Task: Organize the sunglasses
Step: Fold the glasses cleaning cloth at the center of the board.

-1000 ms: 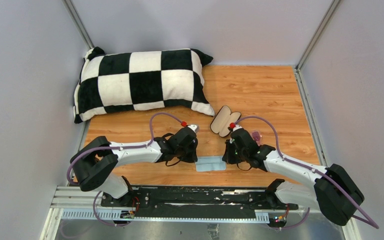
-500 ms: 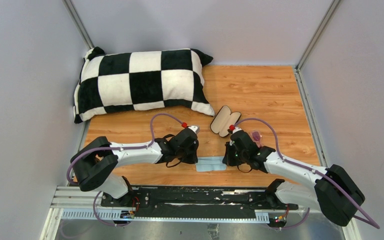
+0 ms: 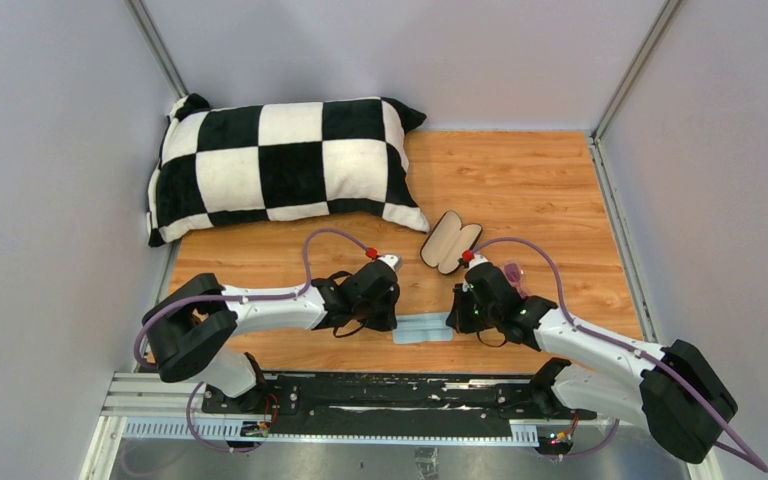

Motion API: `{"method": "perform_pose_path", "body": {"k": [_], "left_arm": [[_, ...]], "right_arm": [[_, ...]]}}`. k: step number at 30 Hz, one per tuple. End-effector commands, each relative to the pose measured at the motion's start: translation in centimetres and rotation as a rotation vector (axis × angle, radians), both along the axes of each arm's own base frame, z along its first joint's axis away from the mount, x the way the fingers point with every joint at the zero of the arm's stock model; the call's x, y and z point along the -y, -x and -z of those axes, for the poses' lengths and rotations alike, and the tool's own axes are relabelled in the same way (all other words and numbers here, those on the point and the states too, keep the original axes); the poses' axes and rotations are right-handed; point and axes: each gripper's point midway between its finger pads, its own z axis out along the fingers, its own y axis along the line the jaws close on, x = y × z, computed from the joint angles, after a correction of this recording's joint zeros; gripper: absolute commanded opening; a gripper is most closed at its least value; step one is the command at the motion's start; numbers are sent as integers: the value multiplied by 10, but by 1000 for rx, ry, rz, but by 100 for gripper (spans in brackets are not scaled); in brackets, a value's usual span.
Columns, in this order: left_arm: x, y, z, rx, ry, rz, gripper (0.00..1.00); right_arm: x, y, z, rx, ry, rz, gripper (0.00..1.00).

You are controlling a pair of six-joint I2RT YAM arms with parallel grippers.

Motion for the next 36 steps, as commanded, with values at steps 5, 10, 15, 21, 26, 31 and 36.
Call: {"method": "perform_pose_path", "body": {"k": [5,10,15,21,26,31,36], "left_arm": [[-3,6,10,-14,-38,-2,0],[-3,8,12,-25,-43,-2,0],[-6,12,0,-22,-48,-6,28],[-9,8,-35,30,21,-45,40],[3,0,-48,53,94,-71,40],[19,-3,-38,-49,191,-73,39],[24,-15,-29,-87,236,-91,38]], "right_arm": [[11,10,18,-36,54,13,0],[11,11,18,-37,55,11,2],[12,13,11,-32,57,-7,23],[2,10,-15,12,-13,-30,36],[-14,-3,-27,31,-50,-40,34],[-38,-10,-25,2,-104,-78,33],[-46,-12,-17,-30,-110,-84,33]]}}
